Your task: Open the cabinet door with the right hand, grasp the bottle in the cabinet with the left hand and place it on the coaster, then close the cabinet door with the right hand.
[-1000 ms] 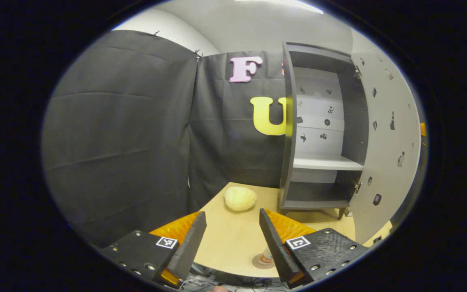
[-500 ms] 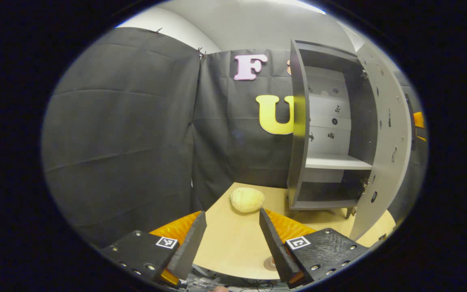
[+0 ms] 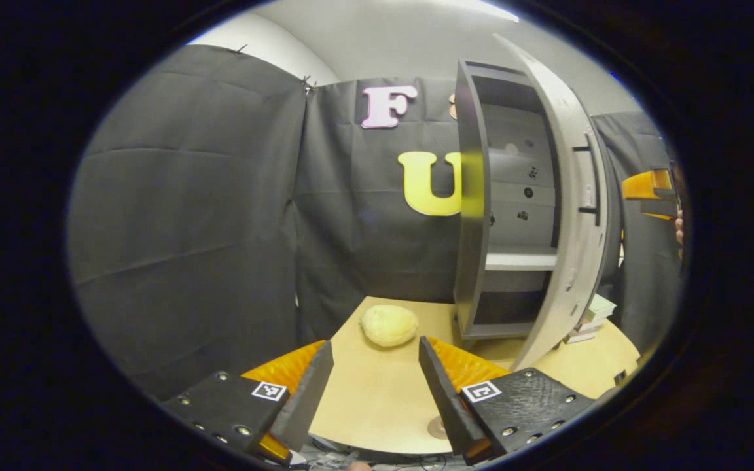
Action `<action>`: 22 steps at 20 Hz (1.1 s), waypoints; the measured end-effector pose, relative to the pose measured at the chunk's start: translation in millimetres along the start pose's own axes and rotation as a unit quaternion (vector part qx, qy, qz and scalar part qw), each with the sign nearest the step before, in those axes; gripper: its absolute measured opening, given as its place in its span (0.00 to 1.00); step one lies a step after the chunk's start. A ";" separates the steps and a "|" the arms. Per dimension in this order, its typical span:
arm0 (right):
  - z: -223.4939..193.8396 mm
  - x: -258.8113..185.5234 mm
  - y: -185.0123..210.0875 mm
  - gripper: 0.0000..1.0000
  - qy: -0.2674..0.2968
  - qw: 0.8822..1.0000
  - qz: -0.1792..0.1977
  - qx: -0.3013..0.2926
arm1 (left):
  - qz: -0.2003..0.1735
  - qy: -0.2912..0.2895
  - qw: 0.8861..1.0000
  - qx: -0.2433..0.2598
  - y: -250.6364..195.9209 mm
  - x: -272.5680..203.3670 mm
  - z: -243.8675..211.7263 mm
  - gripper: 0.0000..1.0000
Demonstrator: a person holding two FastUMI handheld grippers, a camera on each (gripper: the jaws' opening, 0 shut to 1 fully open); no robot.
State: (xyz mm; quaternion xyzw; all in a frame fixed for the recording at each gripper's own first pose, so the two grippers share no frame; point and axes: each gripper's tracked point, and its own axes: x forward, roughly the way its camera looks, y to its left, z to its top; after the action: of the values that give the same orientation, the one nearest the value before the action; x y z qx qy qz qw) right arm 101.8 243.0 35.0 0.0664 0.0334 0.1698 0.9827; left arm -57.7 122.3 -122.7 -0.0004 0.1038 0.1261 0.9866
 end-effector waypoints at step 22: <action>3.1 -37.6 -143.5 0.98 -0.039 0.996 -0.067 -0.034 | -0.112 -0.064 0.991 -0.034 -204.8 -29.7 110.9 0.81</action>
State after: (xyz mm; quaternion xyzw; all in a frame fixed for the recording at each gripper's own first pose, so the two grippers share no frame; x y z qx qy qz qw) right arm 114.0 96.0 19.3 0.0371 -0.0065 0.1022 0.9941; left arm -12.1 -80.4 -13.3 -0.0376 0.0353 0.0181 0.9985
